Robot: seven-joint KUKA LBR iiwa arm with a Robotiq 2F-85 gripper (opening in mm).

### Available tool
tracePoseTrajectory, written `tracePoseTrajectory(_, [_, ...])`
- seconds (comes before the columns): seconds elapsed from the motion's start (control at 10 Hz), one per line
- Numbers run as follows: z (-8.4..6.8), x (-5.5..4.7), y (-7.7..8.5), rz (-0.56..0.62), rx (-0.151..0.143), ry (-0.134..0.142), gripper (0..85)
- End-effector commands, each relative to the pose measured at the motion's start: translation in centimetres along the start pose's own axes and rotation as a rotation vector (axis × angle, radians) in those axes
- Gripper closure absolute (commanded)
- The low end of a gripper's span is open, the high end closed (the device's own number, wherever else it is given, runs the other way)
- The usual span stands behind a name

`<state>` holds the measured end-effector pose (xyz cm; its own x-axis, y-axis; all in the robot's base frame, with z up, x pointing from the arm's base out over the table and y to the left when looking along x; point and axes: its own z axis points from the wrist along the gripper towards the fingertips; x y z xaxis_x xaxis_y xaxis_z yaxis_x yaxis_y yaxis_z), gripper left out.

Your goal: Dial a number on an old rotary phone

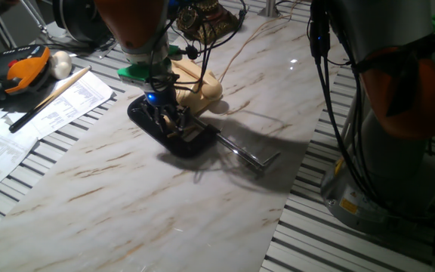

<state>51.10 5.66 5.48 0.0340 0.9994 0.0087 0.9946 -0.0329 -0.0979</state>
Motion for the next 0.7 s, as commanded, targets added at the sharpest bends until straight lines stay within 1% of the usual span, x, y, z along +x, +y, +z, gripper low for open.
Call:
tracePoseTrajectory(0.0, [0.27,0.07,-0.09,0.002,-0.005,0.000,34.0])
tracePoseTrajectory(0.2, [0.79,0.30,-0.43,0.005,-0.012,-0.003,34.0])
tracePoseTrajectory(0.6, [0.92,0.03,-0.50,0.002,-0.012,0.002,34.0])
